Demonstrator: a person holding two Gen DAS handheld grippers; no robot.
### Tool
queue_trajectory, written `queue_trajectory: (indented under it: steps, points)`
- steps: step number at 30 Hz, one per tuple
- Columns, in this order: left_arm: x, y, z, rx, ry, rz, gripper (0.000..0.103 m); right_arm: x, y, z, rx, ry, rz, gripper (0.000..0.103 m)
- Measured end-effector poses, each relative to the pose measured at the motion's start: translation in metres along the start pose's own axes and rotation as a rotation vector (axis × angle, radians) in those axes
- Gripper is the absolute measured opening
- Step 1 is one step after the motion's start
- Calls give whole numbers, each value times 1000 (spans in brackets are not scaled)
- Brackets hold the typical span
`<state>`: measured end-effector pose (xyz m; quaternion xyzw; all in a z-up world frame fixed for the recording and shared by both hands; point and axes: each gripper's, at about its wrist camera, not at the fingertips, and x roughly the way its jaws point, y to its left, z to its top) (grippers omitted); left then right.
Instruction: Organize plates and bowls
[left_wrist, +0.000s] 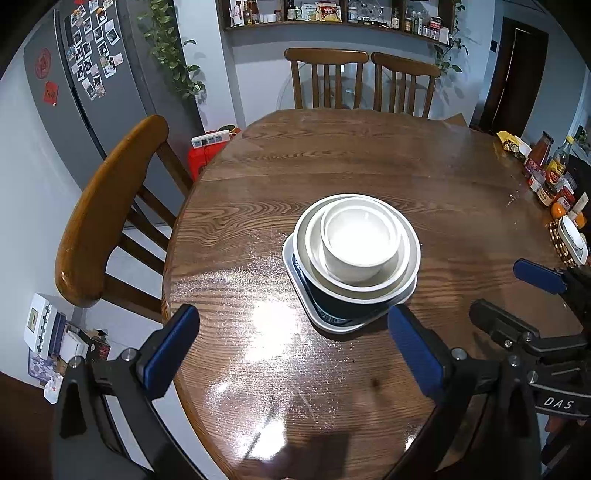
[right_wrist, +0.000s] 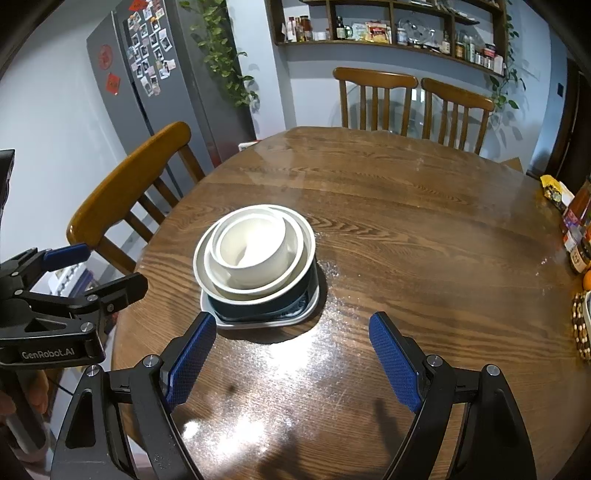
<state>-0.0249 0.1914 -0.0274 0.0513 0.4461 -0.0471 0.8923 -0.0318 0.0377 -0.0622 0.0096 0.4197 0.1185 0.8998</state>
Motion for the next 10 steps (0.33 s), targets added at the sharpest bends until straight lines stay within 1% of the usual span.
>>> queue_trajectory:
  steps: [10]
  points:
    - [2, 0, 2, -4, 8, 1, 102, 1, 2, 0, 4, 4, -2, 85]
